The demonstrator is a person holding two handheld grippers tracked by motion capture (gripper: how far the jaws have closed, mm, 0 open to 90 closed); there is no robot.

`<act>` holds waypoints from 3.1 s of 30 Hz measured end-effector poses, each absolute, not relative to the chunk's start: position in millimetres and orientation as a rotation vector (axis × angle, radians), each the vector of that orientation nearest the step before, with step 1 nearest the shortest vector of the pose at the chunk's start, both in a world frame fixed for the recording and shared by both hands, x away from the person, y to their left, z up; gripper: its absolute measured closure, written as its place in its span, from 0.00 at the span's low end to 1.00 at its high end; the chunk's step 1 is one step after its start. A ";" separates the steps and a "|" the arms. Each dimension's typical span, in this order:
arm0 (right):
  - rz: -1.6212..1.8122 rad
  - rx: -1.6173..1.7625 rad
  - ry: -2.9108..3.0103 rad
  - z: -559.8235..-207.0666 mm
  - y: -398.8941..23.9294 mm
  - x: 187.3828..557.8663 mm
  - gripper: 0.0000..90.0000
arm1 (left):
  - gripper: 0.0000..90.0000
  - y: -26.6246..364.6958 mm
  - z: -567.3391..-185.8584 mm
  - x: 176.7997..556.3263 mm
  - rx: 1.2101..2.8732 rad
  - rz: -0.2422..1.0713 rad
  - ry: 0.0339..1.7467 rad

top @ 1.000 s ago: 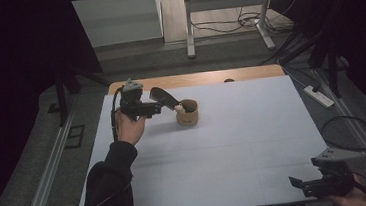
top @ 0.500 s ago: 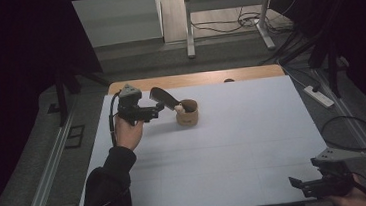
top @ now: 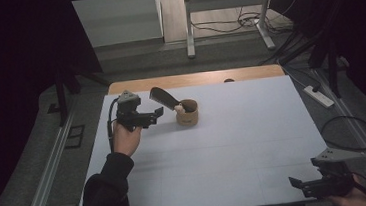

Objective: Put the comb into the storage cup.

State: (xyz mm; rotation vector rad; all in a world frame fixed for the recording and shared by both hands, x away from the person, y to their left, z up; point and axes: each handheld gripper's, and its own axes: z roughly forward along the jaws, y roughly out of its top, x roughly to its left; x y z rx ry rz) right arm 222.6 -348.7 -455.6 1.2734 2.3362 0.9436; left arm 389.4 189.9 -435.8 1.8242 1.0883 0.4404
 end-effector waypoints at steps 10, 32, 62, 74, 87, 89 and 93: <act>0.943 1.268 2.334 -455.4 -348.4 222.0 0.00 | 0.00 188.0 -436.9 378.7 1.833 0.482 1.086; 0.941 1.256 2.332 -455.0 -347.7 221.0 0.00 | 0.00 182.6 -450.5 363.4 1.854 0.431 1.115; 0.945 1.244 2.331 -454.6 -347.1 220.0 0.00 | 0.00 189.8 -449.0 330.7 1.862 0.427 1.111; 0.944 1.240 2.330 -454.4 -347.1 219.7 0.00 | 0.00 186.2 -447.8 313.5 1.888 0.438 1.085; 0.944 1.236 2.324 -454.3 -346.8 219.0 0.00 | 0.00 186.3 -448.0 296.2 1.899 0.422 1.078; 0.944 1.235 2.324 -454.3 -346.9 218.9 0.00 | 0.00 186.6 -448.1 292.8 1.905 0.419 1.076; 0.942 1.236 2.324 -454.3 -346.7 218.8 0.00 | 0.00 186.3 -449.2 286.5 1.920 0.418 1.079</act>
